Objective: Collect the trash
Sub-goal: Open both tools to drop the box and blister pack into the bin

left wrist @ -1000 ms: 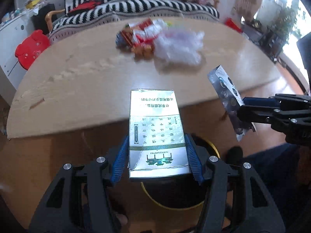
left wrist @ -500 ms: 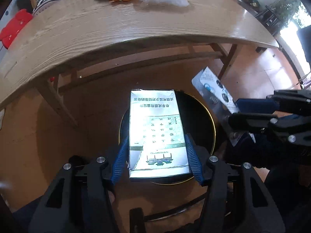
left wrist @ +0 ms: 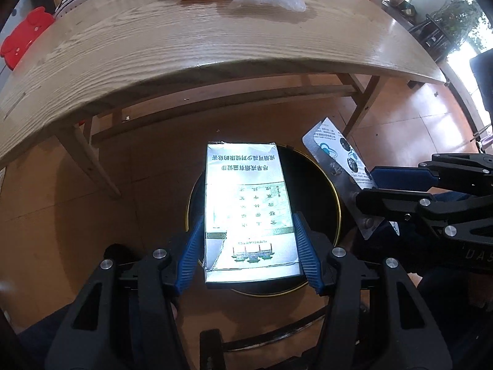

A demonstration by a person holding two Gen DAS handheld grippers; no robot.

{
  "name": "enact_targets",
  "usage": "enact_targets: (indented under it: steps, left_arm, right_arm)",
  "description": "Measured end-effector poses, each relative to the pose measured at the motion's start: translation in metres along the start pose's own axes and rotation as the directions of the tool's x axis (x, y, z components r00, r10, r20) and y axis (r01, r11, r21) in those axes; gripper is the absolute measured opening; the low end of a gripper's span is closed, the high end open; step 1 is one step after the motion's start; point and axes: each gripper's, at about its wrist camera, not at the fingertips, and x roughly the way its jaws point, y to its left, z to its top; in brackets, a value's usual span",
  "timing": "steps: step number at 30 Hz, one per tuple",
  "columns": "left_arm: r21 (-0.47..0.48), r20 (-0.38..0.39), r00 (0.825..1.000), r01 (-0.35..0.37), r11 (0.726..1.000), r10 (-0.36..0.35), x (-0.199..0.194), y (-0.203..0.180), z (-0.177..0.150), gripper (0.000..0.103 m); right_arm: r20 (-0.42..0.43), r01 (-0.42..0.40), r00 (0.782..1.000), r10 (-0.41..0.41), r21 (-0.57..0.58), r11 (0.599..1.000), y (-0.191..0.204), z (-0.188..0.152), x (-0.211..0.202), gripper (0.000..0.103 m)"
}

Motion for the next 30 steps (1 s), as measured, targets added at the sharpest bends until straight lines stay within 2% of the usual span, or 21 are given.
enact_targets:
  steps: [17,19,20,21,22,26,30]
  left_arm:
    - [0.002,-0.002,1.000,-0.013,1.000,0.013,0.001,-0.001,0.002,0.057]
    - [-0.007,-0.004,1.000,-0.014,1.000,0.014,0.001,0.001,0.002,0.062]
    - [-0.010,-0.006,1.000,-0.015,1.000,0.015,0.002,0.001,0.002,0.071]
    - [-0.016,-0.005,1.000,-0.018,1.000,0.018,0.002,0.002,0.003,0.077]
    - [-0.020,-0.001,1.000,-0.020,1.000,0.020,0.001,0.002,0.003,0.081]
    - [-0.015,0.004,1.000,-0.028,1.000,0.028,0.001,0.002,0.003,0.087]
    - [-0.014,0.003,1.000,-0.026,1.000,0.026,0.001,0.002,0.004,0.087]
  right_arm:
    - [0.008,0.009,1.000,-0.009,0.023,1.000,-0.003,0.002,-0.004,0.033]
    - [0.018,0.004,1.000,-0.005,0.028,1.000,-0.004,0.002,-0.005,0.044]
    - [0.029,0.006,1.000,-0.007,0.030,1.000,-0.004,0.003,-0.008,0.055]
    - [0.037,0.005,0.999,-0.006,0.032,0.999,-0.004,0.004,-0.009,0.062]
    - [0.044,0.002,0.999,-0.003,0.034,0.999,-0.005,0.004,-0.011,0.064]
    - [0.051,-0.005,0.999,0.003,0.046,0.999,-0.007,0.005,-0.013,0.069]
    - [0.052,-0.004,0.999,0.001,0.046,0.999,-0.007,0.006,-0.013,0.071]
